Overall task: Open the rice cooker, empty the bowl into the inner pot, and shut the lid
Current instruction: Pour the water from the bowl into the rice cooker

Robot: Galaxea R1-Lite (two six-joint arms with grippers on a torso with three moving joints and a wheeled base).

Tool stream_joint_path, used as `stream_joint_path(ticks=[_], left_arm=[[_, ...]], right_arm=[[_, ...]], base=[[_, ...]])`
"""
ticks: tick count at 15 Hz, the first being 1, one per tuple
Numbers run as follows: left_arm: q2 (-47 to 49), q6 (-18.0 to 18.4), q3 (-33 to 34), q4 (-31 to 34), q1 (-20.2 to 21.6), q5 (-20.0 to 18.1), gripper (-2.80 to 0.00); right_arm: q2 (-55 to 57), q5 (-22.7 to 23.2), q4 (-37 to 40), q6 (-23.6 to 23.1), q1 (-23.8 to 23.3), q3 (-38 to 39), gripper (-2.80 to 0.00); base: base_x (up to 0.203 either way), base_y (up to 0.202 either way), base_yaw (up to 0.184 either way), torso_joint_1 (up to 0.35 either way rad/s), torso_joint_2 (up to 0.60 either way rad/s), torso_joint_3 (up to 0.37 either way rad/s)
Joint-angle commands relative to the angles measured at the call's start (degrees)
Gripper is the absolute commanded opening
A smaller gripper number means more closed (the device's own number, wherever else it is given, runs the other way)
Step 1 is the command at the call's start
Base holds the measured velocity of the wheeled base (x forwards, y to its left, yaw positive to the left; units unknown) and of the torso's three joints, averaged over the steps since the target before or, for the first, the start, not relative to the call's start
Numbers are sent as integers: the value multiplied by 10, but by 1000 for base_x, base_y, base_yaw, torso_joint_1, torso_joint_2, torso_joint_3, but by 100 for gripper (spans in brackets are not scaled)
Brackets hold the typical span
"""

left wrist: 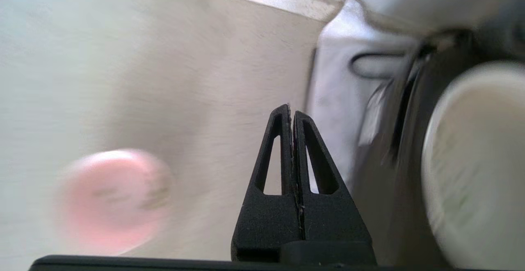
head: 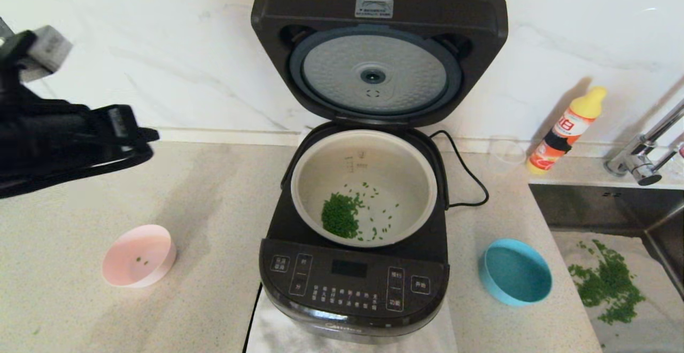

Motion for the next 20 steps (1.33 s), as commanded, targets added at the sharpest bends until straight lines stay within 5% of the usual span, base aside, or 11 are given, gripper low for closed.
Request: stream_joint_path(ticks=[1, 6, 11, 20], left_arm=[[-208, 63, 105, 9, 2, -7, -280], [-536, 123, 316, 81, 38, -22, -280], [-739, 143, 523, 116, 85, -48, -280], [-744, 112, 620, -45, 93, -58, -280]], right_arm=[[0, 0, 0, 0, 0, 0, -280], [0, 0, 0, 0, 0, 0, -280], [1, 0, 0, 0, 0, 0, -280], [0, 0, 0, 0, 0, 0, -280]], base=[[0, 0, 0, 0, 0, 0], [0, 0, 0, 0, 0, 0], [0, 0, 0, 0, 0, 0], [0, 0, 0, 0, 0, 0]])
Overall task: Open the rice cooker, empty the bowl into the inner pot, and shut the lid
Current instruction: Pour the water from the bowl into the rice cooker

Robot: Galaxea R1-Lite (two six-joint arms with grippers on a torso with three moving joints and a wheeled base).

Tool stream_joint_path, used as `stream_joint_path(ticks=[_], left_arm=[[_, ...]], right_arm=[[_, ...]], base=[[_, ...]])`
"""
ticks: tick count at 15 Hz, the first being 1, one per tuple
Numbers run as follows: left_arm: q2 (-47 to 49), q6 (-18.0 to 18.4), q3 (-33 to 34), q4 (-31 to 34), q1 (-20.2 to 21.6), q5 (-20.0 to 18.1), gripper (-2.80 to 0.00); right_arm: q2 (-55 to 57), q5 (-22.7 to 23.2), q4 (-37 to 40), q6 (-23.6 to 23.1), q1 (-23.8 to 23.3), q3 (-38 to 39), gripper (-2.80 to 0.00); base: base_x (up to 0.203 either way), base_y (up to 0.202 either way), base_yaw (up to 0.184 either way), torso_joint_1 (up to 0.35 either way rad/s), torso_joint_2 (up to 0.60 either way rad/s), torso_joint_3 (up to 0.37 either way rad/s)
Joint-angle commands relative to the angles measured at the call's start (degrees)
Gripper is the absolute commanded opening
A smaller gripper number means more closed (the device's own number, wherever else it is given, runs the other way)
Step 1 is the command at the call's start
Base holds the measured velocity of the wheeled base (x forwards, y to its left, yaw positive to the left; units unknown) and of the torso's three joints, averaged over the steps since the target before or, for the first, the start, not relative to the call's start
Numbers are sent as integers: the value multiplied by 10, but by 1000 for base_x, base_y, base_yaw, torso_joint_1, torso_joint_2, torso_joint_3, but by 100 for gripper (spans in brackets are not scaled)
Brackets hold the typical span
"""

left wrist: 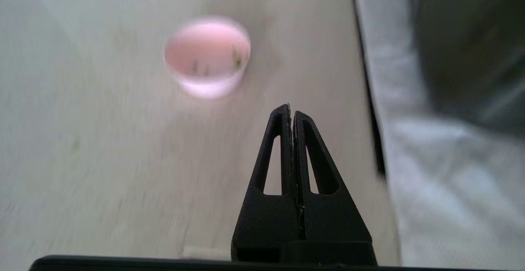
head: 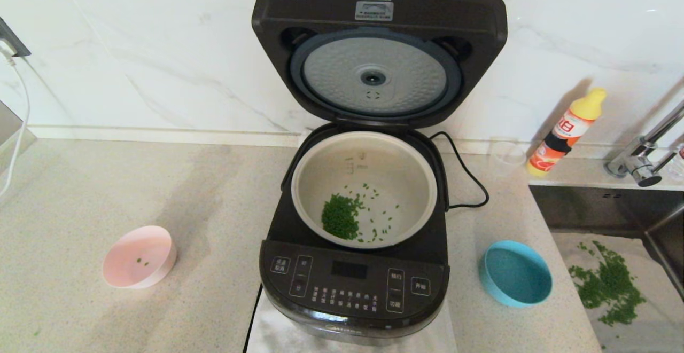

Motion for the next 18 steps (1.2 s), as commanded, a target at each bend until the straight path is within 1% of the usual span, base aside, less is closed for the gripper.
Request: stream_joint_path(ticks=[1, 2, 3, 4, 5, 7, 8, 10, 15, 16, 18], left_arm=[[1, -3, 11, -1, 0, 1, -280], [1, 12, 7, 11, 0, -1, -280], [1, 19, 3, 25, 0, -3, -280], [0, 22, 5, 19, 0, -4, -280], [0, 15, 6, 14, 0, -4, -280], [0, -1, 9, 2, 0, -2, -280], [0, -1, 10, 2, 0, -2, -280], [0, -1, 10, 2, 0, -2, -280], [0, -1, 10, 2, 0, -2, -280], [0, -1, 10, 2, 0, -2, -280], [0, -1, 10, 2, 0, -2, -280]], right_arm=[[0, -2, -1, -7, 0, 1, -280], [0, -2, -1, -2, 0, 1, -280], [0, 0, -4, -1, 0, 2, -280], [1, 0, -3, -2, 0, 1, -280], [0, 0, 6, -10, 0, -2, -280], [0, 6, 2, -57, 0, 1, -280], [0, 8, -7, -62, 0, 3, -280], [0, 3, -4, -40, 0, 2, -280], [0, 1, 9, -40, 0, -6, -280], [5, 0, 10, -41, 0, -26, -280], [64, -5, 16, -31, 1, -117, -280]], base=[[0, 0, 0, 0, 0, 0], [0, 0, 0, 0, 0, 0], [0, 0, 0, 0, 0, 0], [0, 0, 0, 0, 0, 0], [0, 0, 0, 0, 0, 0], [0, 0, 0, 0, 0, 0], [0, 0, 0, 0, 0, 0], [0, 0, 0, 0, 0, 0], [0, 0, 0, 0, 0, 0], [0, 0, 0, 0, 0, 0], [0, 0, 0, 0, 0, 0]])
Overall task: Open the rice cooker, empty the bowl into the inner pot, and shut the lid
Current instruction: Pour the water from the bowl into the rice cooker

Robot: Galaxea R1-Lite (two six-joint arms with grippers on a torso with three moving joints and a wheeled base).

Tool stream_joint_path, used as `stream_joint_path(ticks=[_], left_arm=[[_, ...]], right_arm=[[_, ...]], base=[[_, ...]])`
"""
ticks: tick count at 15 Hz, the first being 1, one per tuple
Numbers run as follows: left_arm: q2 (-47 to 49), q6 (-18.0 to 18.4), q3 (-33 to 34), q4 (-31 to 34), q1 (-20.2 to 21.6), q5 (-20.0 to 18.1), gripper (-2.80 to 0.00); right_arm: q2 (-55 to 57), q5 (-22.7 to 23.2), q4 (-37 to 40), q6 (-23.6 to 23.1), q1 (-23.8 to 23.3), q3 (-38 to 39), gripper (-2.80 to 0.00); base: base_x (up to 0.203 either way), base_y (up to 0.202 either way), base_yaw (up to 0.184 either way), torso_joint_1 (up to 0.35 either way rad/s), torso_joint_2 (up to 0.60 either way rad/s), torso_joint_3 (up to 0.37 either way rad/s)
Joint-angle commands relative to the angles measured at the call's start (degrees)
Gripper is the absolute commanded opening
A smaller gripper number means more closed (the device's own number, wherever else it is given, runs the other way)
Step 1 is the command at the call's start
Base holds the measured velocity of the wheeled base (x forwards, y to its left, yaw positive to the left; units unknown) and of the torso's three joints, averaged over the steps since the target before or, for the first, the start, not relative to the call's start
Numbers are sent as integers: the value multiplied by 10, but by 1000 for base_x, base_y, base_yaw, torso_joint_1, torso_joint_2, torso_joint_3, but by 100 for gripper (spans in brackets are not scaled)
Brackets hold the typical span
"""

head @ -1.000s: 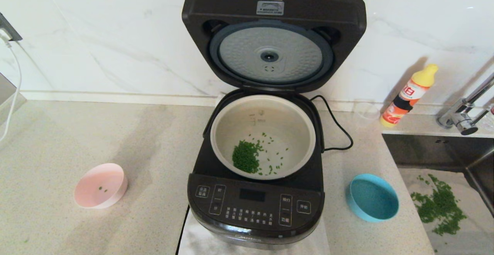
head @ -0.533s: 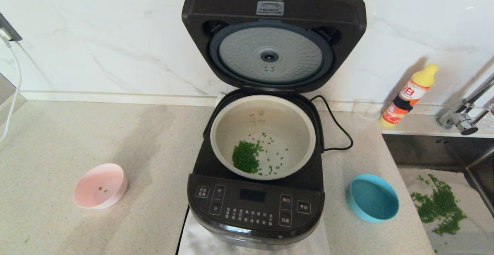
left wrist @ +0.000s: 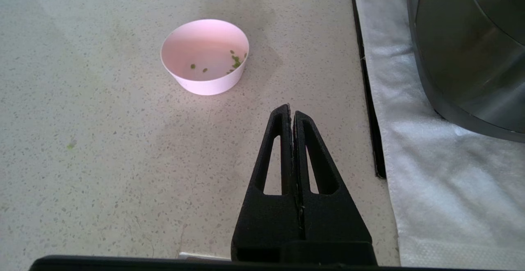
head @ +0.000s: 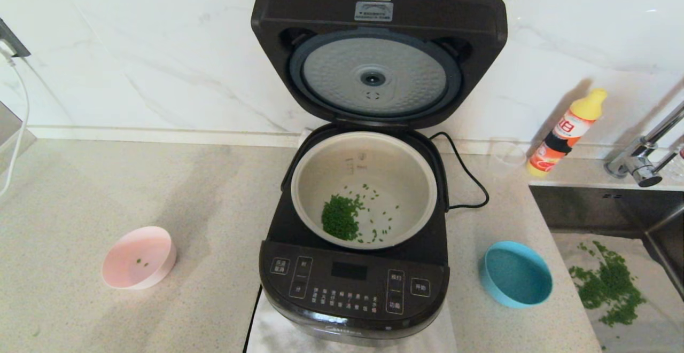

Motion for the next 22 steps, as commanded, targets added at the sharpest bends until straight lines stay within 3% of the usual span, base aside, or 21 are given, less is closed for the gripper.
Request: stream_joint_path(ticks=[1, 3, 9, 14, 15, 17, 22], left_arm=[[2, 0, 4, 0, 0, 0, -280], [2, 0, 4, 0, 0, 0, -280], [2, 0, 4, 0, 0, 0, -280], [2, 0, 4, 0, 0, 0, -280], [2, 0, 4, 0, 0, 0, -280], [2, 0, 4, 0, 0, 0, -280], [2, 0, 4, 0, 0, 0, -280]], right_arm=[[91, -6, -1, 9, 3, -110, -280], [184, -10, 28, 7, 9, -180, -280], [553, -13, 71, -7, 14, -286, -280], [761, -16, 75, 38, 36, -334, -280], [789, -16, 71, 55, 42, -335, 0], [821, -16, 55, 78, 47, -333, 0], [865, -45, 35, 84, 49, -333, 0]], base=[[0, 0, 0, 0, 0, 0], [0, 0, 0, 0, 0, 0], [0, 0, 0, 0, 0, 0], [0, 0, 0, 0, 0, 0], [0, 0, 0, 0, 0, 0], [0, 0, 0, 0, 0, 0], [0, 0, 0, 0, 0, 0]])
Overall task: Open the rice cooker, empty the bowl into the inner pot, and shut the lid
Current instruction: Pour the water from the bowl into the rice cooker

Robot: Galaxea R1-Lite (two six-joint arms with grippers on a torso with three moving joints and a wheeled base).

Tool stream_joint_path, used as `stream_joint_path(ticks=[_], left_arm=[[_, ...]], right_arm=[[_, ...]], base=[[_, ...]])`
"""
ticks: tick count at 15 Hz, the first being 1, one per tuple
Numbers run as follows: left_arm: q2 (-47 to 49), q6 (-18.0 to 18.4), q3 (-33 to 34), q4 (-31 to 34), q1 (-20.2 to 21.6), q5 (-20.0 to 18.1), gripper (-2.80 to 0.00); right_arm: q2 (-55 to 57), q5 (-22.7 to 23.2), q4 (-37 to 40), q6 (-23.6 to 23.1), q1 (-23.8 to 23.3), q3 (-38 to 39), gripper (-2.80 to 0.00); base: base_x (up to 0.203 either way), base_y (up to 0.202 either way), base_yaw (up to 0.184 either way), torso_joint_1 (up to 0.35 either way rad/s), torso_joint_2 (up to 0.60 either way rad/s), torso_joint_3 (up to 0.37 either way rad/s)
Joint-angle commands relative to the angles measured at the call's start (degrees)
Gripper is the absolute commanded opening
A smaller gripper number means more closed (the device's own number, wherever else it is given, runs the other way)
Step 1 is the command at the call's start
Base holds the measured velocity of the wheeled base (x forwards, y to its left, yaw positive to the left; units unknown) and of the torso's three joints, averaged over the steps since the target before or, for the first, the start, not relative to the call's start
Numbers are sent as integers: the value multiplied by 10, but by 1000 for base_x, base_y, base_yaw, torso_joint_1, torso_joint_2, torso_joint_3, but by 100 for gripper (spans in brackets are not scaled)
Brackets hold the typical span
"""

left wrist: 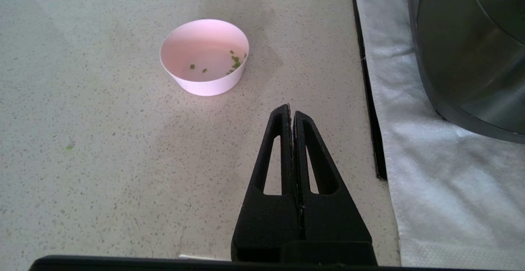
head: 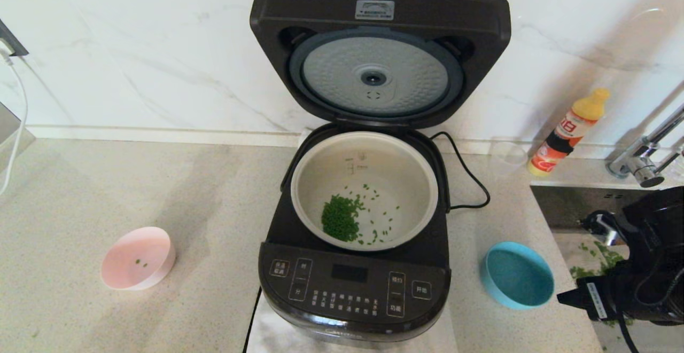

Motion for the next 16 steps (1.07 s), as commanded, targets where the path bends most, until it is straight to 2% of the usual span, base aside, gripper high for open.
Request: stream_joint_path(ticks=[1, 9, 16], left_arm=[[1, 0, 4, 0, 0, 0, -280], [1, 0, 4, 0, 0, 0, -280], [1, 0, 4, 0, 0, 0, -280]], right_arm=[[38, -2, -10, 1, 1, 1, 0], [71, -4, -29, 58, 34, -9, 0], [95, -12, -28, 84, 59, -10, 0]], base=[[0, 0, 0, 0, 0, 0], [0, 0, 0, 0, 0, 0], [0, 0, 0, 0, 0, 0]])
